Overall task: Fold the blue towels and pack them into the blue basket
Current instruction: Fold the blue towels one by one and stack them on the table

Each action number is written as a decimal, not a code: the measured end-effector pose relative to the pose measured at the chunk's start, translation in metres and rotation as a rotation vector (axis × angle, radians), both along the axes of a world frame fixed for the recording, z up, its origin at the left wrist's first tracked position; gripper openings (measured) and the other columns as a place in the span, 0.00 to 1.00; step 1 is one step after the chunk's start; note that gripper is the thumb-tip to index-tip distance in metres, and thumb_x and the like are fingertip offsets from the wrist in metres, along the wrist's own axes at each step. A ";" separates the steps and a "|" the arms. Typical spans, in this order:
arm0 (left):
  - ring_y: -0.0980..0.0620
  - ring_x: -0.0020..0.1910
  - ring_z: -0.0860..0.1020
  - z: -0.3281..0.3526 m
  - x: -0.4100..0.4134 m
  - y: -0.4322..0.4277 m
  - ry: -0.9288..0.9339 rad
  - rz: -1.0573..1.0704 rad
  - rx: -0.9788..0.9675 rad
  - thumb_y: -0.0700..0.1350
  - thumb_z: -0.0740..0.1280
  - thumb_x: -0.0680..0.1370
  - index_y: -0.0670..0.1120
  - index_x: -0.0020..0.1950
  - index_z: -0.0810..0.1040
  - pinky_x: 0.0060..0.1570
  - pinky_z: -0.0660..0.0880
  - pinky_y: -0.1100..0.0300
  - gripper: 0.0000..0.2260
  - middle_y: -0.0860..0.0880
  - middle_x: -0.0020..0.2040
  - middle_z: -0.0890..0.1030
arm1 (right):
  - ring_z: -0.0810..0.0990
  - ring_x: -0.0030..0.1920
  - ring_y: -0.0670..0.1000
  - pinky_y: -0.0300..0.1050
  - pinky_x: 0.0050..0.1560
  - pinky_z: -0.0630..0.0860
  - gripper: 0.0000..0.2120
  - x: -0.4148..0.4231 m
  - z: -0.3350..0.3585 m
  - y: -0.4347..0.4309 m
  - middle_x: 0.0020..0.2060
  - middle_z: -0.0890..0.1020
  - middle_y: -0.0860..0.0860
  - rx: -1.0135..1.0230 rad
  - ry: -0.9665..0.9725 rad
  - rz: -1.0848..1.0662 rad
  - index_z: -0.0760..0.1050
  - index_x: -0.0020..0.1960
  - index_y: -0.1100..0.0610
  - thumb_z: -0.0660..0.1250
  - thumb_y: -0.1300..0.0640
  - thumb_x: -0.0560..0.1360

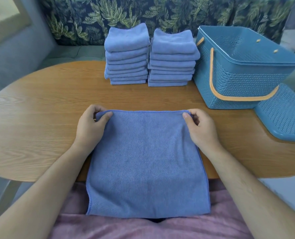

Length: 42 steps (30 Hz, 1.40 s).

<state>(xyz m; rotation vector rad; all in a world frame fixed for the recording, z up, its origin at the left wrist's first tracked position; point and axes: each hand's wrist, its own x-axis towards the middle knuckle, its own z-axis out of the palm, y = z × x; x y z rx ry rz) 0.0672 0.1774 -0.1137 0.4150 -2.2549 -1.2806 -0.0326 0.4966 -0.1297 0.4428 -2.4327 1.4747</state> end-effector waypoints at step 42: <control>0.53 0.39 0.76 0.155 0.063 -0.007 0.013 -0.026 -0.077 0.46 0.68 0.80 0.48 0.45 0.78 0.40 0.70 0.64 0.04 0.51 0.41 0.81 | 0.78 0.38 0.38 0.31 0.41 0.70 0.04 0.048 0.191 0.038 0.40 0.83 0.45 0.219 -0.080 0.167 0.82 0.48 0.51 0.71 0.59 0.78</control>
